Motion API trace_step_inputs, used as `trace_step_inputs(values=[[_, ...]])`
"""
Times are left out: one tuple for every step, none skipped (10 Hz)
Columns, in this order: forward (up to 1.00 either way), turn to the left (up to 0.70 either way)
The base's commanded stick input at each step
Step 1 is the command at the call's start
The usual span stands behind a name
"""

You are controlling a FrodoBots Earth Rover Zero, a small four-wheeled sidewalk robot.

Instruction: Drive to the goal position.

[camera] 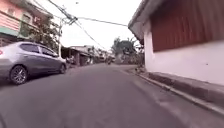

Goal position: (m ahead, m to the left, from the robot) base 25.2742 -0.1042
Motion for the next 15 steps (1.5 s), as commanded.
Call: trace_step_inputs(values=[[1.0,0.02],[1.0,0.02],[1.0,0.02],[1.0,0.02],[1.0,0.02],[1.0,0.03],[1.0,0.03],[1.0,0.02],[1.0,0.02],[1.0,0.02],[1.0,0.03],[1.0,0.02],[1.0,0.03],[1.0,0.04],[1.0,0.05]])
